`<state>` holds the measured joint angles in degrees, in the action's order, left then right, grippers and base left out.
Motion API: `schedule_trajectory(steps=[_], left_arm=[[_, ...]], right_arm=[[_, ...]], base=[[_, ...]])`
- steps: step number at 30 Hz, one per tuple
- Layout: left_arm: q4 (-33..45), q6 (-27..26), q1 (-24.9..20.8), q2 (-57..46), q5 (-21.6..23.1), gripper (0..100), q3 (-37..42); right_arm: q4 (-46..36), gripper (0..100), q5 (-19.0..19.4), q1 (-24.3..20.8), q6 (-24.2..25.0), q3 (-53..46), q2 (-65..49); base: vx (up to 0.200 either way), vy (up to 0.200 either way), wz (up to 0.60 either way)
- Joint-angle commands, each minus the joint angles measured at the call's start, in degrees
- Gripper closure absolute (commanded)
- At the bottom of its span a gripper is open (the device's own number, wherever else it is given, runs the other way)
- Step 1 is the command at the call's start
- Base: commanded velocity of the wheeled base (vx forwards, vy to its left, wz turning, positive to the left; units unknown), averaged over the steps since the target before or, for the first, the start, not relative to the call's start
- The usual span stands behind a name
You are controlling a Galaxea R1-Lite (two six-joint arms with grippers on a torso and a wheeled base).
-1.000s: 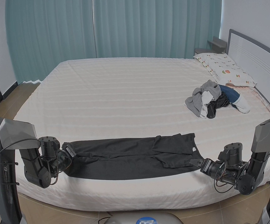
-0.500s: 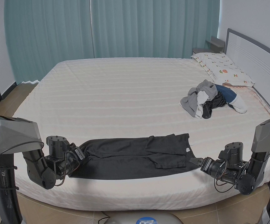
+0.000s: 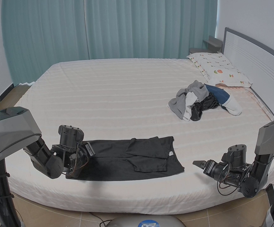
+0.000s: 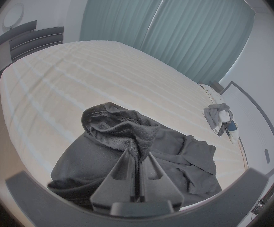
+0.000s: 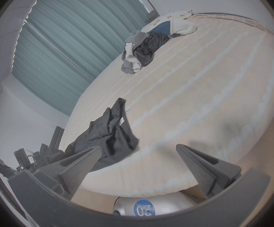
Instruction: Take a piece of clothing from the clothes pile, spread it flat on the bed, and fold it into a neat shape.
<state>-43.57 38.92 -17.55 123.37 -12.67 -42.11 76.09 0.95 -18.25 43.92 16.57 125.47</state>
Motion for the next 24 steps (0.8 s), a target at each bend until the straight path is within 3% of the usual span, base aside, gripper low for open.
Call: schedule_trajectory(steps=[1,12,18,24], left_arm=[[4.1,0.4,-3.6,-1.6,-1.9,100,-5.3],[14.7,0.5,-10.8,-0.9,-2.6,100,-14.2],[18.0,3.3,-14.3,0.0,-2.7,100,-18.5],[18.0,5.3,-15.7,7.3,-7.7,100,-24.4]], right_arm=[[0.0,0,0.0,-0.1,-0.1,-0.1,0.0],[0.0,0,0.0,-0.3,-0.1,-0.2,0.2],[0.0,0,0.0,-0.6,-0.1,-0.2,0.2],[0.0,0,0.0,-1.4,-0.1,-0.6,0.1]], base=[[0.000,-0.200,0.00],[0.000,-0.200,0.00],[0.000,-0.200,0.00],[0.000,-0.133,0.00]])
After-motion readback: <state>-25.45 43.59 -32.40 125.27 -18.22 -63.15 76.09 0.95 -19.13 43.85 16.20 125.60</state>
